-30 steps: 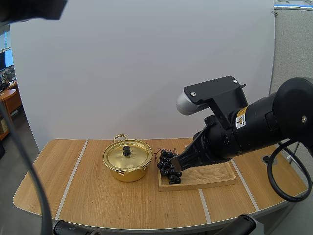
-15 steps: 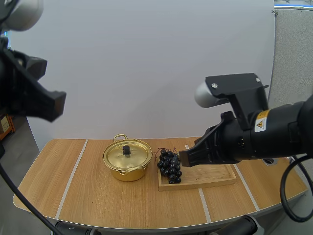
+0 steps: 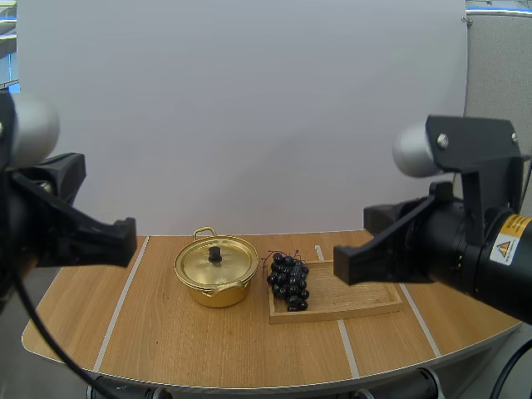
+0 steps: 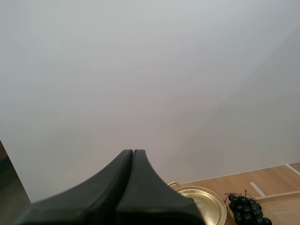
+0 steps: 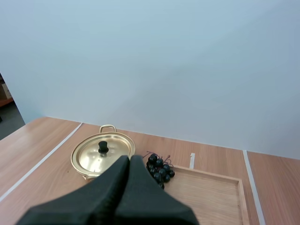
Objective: Open the pot, put the pineapple inside, and close it
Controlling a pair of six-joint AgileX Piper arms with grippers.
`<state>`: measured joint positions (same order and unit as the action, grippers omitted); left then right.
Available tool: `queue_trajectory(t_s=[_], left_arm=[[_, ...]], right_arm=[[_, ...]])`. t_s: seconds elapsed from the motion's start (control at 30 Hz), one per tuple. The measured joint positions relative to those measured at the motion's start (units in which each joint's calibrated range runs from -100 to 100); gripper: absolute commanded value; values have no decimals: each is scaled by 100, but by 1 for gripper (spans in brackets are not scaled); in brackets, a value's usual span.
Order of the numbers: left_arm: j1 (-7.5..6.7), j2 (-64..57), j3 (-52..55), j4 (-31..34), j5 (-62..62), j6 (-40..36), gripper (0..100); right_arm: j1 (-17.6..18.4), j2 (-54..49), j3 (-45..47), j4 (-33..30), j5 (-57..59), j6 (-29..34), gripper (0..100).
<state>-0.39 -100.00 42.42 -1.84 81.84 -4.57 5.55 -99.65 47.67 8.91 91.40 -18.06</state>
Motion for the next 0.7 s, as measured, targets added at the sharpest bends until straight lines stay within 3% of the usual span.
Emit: queue_trajectory(t_s=[0.3,0.7], left_arm=[[0,5,1909,0,-2533,-84,0],[0,17,4210,0,-6555,-84,0]], right_arm=[[-8,0,773,-523,-2704,0,0],[-8,0,3136,-644,-6081,0,0]])
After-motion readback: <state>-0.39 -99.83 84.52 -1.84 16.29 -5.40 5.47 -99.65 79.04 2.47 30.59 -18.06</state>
